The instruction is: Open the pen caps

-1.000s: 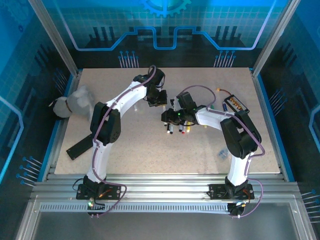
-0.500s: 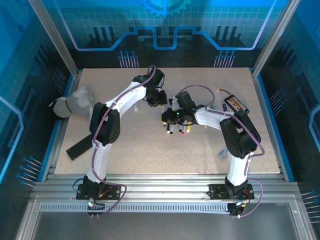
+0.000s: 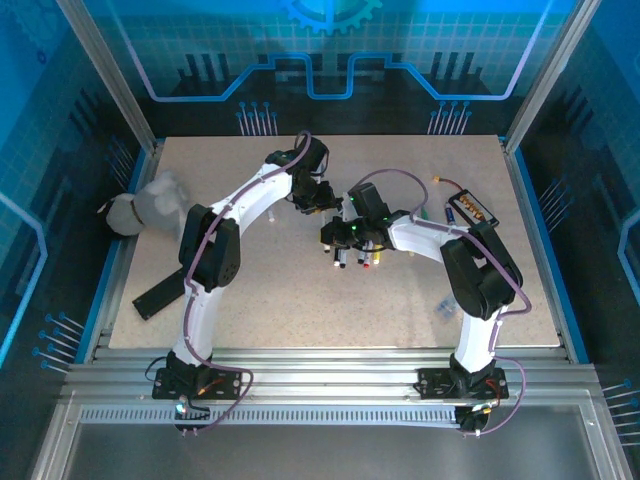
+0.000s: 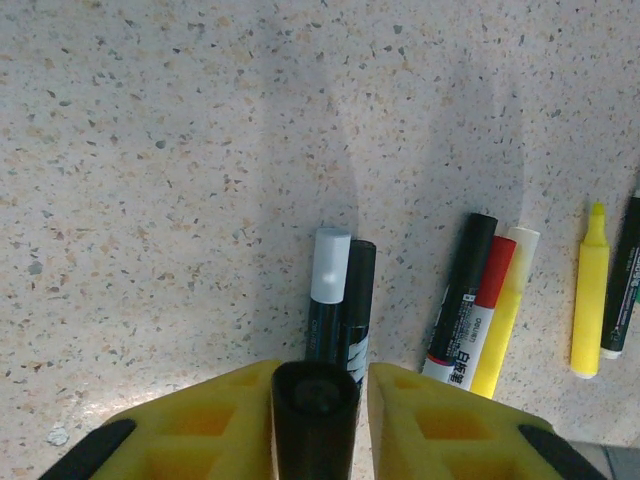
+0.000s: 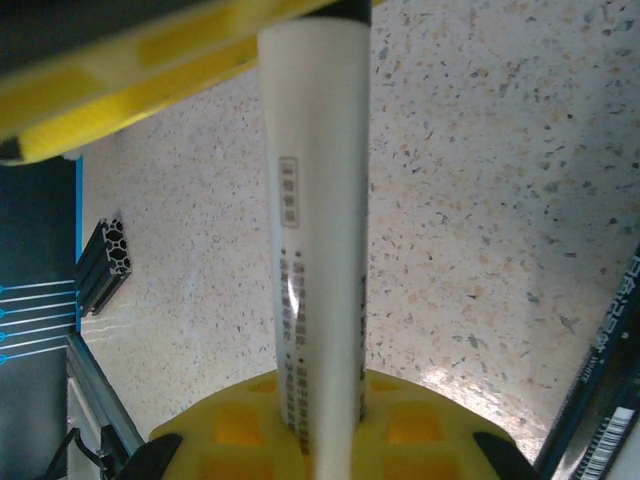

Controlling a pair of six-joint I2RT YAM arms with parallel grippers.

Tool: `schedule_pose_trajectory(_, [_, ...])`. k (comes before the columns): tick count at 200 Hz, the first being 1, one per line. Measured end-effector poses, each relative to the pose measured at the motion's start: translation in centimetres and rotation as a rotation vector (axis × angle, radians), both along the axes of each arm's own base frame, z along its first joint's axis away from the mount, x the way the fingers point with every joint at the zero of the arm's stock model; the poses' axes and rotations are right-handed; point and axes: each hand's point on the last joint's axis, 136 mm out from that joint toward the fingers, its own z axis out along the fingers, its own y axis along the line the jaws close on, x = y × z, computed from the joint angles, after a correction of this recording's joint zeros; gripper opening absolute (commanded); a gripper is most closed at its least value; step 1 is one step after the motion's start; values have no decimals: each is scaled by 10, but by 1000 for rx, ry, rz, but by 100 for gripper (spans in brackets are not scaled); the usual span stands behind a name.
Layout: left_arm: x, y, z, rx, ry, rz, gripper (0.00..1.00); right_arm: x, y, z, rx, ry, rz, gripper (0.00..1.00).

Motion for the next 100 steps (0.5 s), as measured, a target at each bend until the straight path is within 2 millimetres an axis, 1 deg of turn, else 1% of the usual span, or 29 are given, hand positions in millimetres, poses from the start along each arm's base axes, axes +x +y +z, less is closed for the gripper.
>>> schedule_pose_trajectory(10, [0, 0, 0, -1, 2, 4, 24, -1, 0, 0, 0, 0, 1, 0])
schedule_pose_trajectory(27, [0, 2, -1, 4, 3, 11, 13, -2, -1, -1, -2, -2, 2, 0])
schedule_pose_trajectory(32, [0, 2, -1, 5, 5, 13, 8, -2, -1, -1, -2, -2, 2, 0])
schedule_pose_trajectory(38, [0, 3, -1, 5, 7, 15, 0, -2, -1, -1, -3, -2, 2, 0])
schedule_pose_trajectory(75, [-1, 3, -1, 5, 13, 19, 0, -6, -4, 0, -4, -16, 0, 0])
schedule_pose_trajectory(89, [-6, 2, -1, 9, 45, 13, 0, -16, -7, 1, -5, -33, -1, 0])
schedule_pose_trajectory(100, [-14, -1, -1, 9, 105, -1, 0, -28, -11, 3, -18, -57, -14, 0])
